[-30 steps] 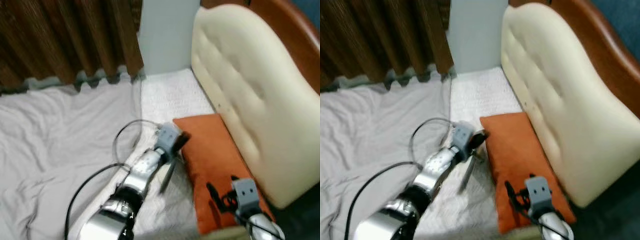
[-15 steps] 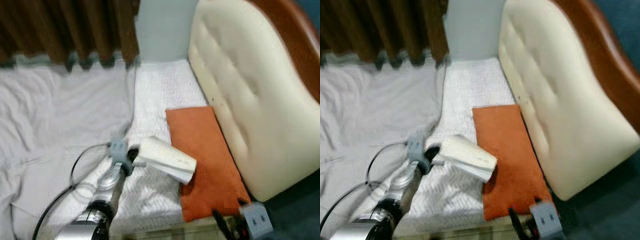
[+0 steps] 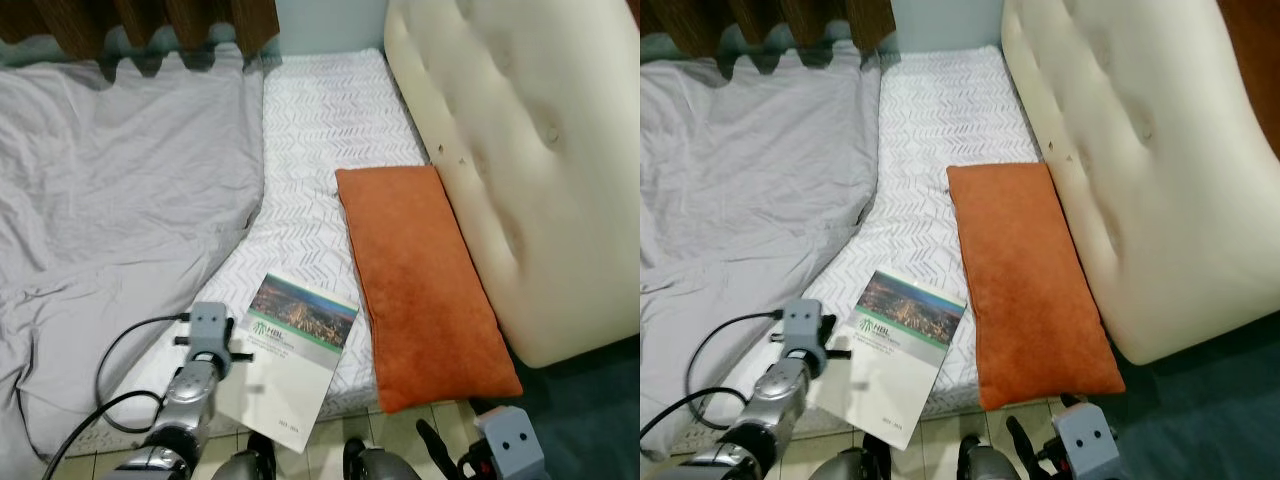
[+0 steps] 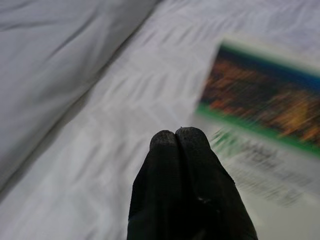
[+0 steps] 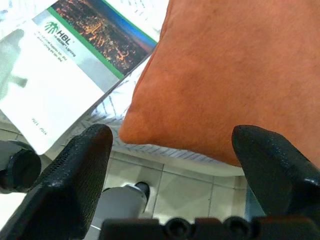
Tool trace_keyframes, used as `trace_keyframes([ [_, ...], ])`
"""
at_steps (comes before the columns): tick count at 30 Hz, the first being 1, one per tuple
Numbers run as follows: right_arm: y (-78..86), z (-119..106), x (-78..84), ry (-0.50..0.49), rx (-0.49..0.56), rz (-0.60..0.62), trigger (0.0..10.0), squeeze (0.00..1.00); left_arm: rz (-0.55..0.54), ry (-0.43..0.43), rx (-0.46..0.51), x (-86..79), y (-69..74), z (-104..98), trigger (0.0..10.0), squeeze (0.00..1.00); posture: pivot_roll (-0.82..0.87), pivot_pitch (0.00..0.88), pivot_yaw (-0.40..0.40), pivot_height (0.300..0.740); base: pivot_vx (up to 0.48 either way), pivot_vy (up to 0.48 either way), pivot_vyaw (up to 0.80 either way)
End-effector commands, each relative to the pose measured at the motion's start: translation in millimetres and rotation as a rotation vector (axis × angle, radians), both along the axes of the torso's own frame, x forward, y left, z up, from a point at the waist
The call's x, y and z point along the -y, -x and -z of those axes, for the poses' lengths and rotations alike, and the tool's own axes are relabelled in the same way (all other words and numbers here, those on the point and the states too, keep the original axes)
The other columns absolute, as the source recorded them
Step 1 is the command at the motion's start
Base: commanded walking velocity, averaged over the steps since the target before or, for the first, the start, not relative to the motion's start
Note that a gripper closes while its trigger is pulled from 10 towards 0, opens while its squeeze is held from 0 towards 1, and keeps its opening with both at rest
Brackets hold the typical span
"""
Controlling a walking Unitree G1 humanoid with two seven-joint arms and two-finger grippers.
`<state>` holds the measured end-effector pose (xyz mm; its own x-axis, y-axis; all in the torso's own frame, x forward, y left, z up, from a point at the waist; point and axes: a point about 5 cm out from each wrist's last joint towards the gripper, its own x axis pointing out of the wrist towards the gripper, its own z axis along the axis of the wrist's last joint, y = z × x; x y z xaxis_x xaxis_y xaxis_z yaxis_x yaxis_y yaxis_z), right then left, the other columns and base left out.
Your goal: Clean up the room
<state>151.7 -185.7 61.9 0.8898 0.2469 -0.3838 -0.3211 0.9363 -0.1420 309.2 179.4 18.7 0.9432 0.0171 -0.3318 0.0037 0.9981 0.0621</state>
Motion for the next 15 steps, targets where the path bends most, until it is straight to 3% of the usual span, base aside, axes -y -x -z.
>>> trace_keyframes([
  [1,4.4,4,-1.1,-0.003,-0.030,0.011,10.0,0.00,-0.020,-0.008,-0.076,1.5,16.6,19,10.0,0.00,-0.32,0.345,-0.030,0.740,0.000,0.000,0.00],
  [4,3.6,7,-5.6,-0.009,-0.039,0.001,10.0,0.00,-0.063,0.045,-0.115,8.0,19.8,25,10.0,0.00,-0.32,0.350,-0.031,0.740,0.000,0.000,0.00],
  [6,1.3,7,-7.4,-0.011,-0.036,-0.004,10.0,0.00,-0.013,0.094,-0.085,31.3,8.4,15,10.0,0.00,-0.33,0.342,-0.024,0.740,0.000,0.000,0.00],
  [7,1.3,7,-7.4,-0.011,-0.036,-0.004,10.0,0.00,-0.013,0.094,-0.085,31.3,8.4,15,10.0,0.00,-0.33,0.342,-0.024,0.740,0.000,0.000,0.00],
  [9,-2.2,5,-7.7,-0.022,-0.022,0.010,10.0,0.00,0.092,0.038,-0.021,45.5,1.1,5,10.0,0.00,-0.32,0.337,-0.014,0.740,0.000,0.000,0.00],
  [10,-3.0,4,-7.8,-0.027,-0.018,0.014,10.0,0.00,0.119,0.013,-0.005,48.3,0.1,2,10.0,0.00,-0.32,0.337,-0.014,0.740,0.000,0.000,0.00],
  [12,-6.4,4,-7.6,-0.042,-0.008,0.019,10.0,0.00,0.218,-0.074,0.122,53.2,-2.1,-11,10.0,0.00,-0.29,0.322,0.010,0.740,0.000,0.000,0.00],
  [13,-6.4,4,-7.6,-0.042,-0.008,0.019,10.0,0.00,0.218,-0.074,0.122,53.2,-2.1,-11,10.0,0.00,-0.29,0.322,0.010,0.740,0.000,0.000,0.00],
  [14,-11.6,8,-6.1,-0.060,-0.004,0.033,10.0,0.00,0.320,-0.143,0.257,54.6,3.0,-27,10.0,0.67,-0.25,0.307,0.022,0.740,0.000,0.000,0.00],
  [15,-11.6,8,-6.1,-0.060,-0.004,0.033,10.0,0.00,0.320,-0.143,0.257,54.6,3.0,-27,10.0,0.67,-0.25,0.307,0.022,0.740,0.000,0.000,0.00],
])
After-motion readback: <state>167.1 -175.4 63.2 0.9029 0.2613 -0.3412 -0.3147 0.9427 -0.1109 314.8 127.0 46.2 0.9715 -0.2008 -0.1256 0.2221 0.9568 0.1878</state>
